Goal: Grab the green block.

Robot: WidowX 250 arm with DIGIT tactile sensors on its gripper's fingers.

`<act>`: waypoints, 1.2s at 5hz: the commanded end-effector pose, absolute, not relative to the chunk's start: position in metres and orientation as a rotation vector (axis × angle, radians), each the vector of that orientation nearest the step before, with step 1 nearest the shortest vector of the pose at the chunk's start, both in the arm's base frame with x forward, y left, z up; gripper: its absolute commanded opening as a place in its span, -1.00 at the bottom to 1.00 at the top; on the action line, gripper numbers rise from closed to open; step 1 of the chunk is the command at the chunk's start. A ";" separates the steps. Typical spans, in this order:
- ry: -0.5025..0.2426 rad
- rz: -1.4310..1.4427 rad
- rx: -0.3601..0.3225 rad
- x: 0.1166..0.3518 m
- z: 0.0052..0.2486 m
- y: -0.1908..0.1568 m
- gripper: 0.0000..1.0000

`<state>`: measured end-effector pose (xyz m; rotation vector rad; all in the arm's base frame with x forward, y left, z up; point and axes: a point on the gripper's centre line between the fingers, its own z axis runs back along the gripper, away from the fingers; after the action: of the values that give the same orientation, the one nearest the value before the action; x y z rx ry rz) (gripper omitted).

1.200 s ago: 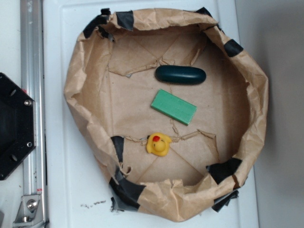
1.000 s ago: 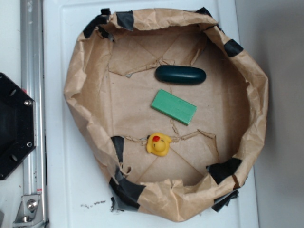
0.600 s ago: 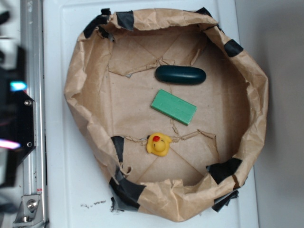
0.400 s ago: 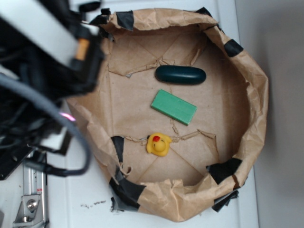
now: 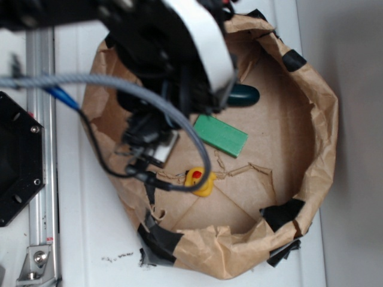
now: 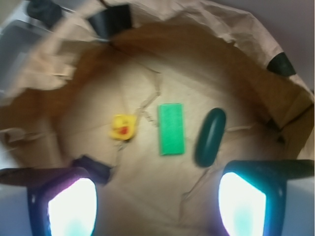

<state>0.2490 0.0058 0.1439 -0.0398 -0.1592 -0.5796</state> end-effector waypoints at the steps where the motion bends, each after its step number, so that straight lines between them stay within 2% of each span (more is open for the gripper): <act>1: -0.148 -0.804 -0.010 0.267 0.091 0.011 1.00; 2: -0.190 -0.916 0.032 0.274 0.070 0.018 1.00; 3: -0.188 -0.947 0.008 0.292 0.042 0.012 1.00; 4: -0.155 -0.962 0.033 0.303 0.026 -0.009 1.00; 5: -0.176 -1.030 0.006 0.303 0.029 -0.032 1.00; 6: -0.159 -1.051 -0.009 0.293 0.029 -0.050 1.00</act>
<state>0.2952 -0.0291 0.0197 -0.0088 -0.1301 -1.0062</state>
